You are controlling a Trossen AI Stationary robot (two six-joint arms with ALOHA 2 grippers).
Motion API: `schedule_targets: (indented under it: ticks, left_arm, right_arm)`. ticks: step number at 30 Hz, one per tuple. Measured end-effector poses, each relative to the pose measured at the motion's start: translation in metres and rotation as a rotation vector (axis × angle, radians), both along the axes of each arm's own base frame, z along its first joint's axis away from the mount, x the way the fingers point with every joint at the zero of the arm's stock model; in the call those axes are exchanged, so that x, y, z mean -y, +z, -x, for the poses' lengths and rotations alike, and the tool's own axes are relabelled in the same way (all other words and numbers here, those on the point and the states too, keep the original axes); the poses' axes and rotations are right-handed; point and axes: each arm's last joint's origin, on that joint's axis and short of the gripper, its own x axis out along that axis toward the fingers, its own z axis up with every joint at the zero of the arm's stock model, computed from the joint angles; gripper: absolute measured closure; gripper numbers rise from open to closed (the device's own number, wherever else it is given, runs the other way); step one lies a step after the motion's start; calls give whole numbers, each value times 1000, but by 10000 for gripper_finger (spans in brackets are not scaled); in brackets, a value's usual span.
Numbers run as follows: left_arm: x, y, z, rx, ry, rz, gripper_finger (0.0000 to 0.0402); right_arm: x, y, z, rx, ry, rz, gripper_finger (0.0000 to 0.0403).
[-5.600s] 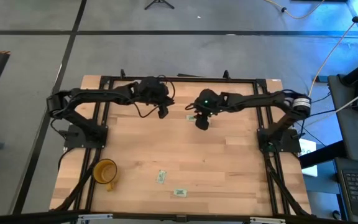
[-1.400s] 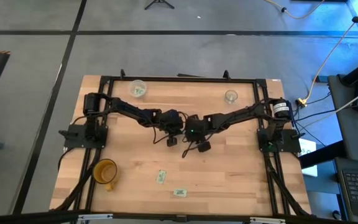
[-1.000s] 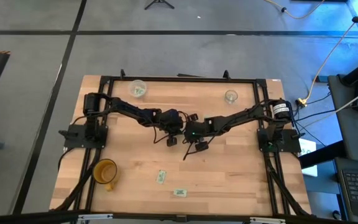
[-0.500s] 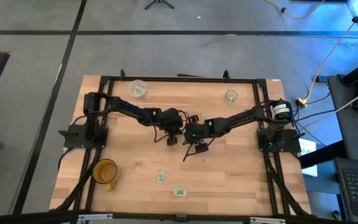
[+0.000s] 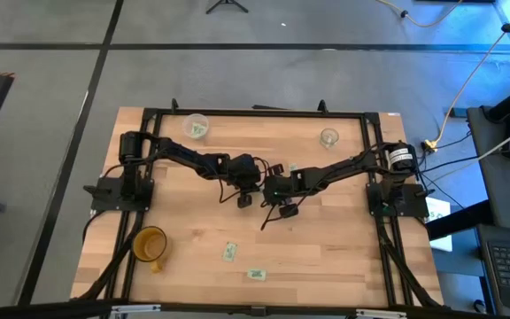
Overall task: Pick and place Stevia / Truvia into bins
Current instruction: Put the green stevia packet into the transparent container
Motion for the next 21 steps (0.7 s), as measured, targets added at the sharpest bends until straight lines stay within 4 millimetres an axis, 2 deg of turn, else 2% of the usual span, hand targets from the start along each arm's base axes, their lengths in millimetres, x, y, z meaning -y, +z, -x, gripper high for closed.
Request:
schedule_targets:
  ticks: [16,21]
  left_arm:
    - [1,0,-1,30,-17,32,399]
    - [1,0,-2,32,-18,36,399]
  right_arm:
    - [2,2,-8,84,41,16,233]
    - [4,-4,-13,111,26,13,233]
